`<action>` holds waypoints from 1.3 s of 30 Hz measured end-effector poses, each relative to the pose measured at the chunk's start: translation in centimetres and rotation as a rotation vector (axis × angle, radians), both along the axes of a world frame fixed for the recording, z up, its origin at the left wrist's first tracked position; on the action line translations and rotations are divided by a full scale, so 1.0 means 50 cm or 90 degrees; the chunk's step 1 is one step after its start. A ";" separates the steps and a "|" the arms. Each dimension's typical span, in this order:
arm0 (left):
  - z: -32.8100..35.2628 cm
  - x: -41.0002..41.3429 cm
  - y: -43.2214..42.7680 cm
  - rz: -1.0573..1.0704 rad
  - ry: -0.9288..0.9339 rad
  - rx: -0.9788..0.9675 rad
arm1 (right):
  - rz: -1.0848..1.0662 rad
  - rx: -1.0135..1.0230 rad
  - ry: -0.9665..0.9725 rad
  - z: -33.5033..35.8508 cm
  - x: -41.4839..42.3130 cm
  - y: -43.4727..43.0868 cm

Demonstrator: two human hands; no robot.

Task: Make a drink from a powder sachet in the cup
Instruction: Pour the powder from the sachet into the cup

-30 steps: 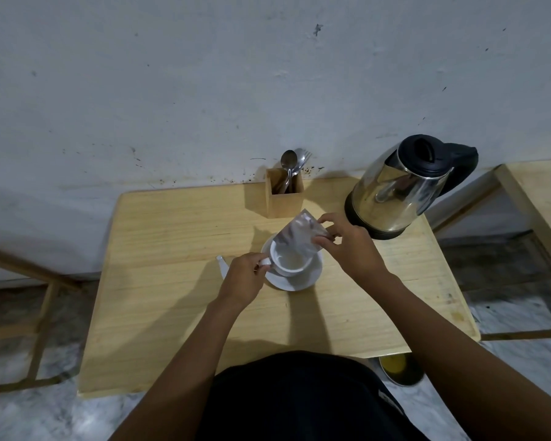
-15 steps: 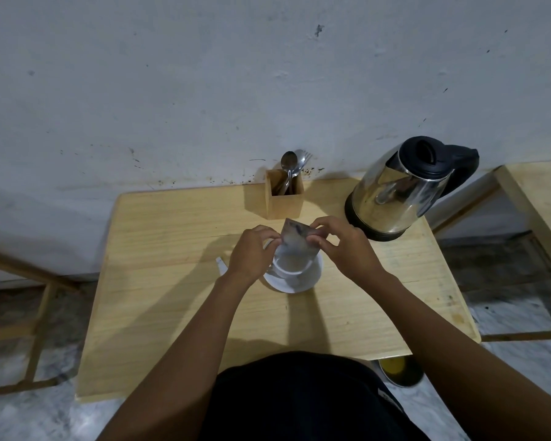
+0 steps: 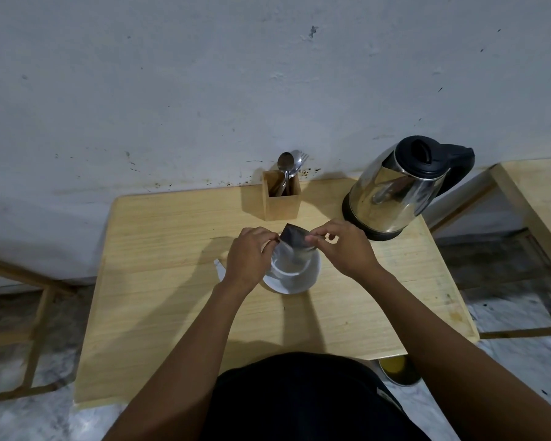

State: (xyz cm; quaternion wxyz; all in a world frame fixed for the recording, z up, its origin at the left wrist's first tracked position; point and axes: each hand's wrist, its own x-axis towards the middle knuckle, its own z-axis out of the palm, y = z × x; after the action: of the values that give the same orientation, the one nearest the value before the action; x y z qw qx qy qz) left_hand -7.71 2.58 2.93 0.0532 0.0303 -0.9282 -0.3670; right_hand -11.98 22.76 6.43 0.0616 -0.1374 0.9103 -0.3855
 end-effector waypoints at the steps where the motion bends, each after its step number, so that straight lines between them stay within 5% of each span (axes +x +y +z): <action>1: 0.003 0.000 0.004 0.007 0.002 -0.004 | -0.007 0.013 0.023 0.000 0.002 -0.001; 8: 0.007 0.006 0.005 0.007 -0.012 0.004 | -0.047 0.053 0.147 -0.004 0.008 -0.004; 18: 0.013 0.008 0.005 0.038 0.001 -0.025 | 0.027 0.043 0.025 0.007 0.008 0.012; 26: 0.014 0.011 0.004 0.016 0.013 -0.025 | -0.038 0.094 0.158 0.001 0.012 0.007; 39: 0.015 0.012 -0.002 0.019 -0.011 -0.027 | -0.022 0.106 0.135 -0.002 0.016 0.009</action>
State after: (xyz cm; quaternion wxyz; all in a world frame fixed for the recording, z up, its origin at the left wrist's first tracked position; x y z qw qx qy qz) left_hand -7.12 2.49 3.70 0.0513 0.0459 -0.9356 -0.3464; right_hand -11.20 23.22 6.34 -0.0305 -0.1564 0.9429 -0.2926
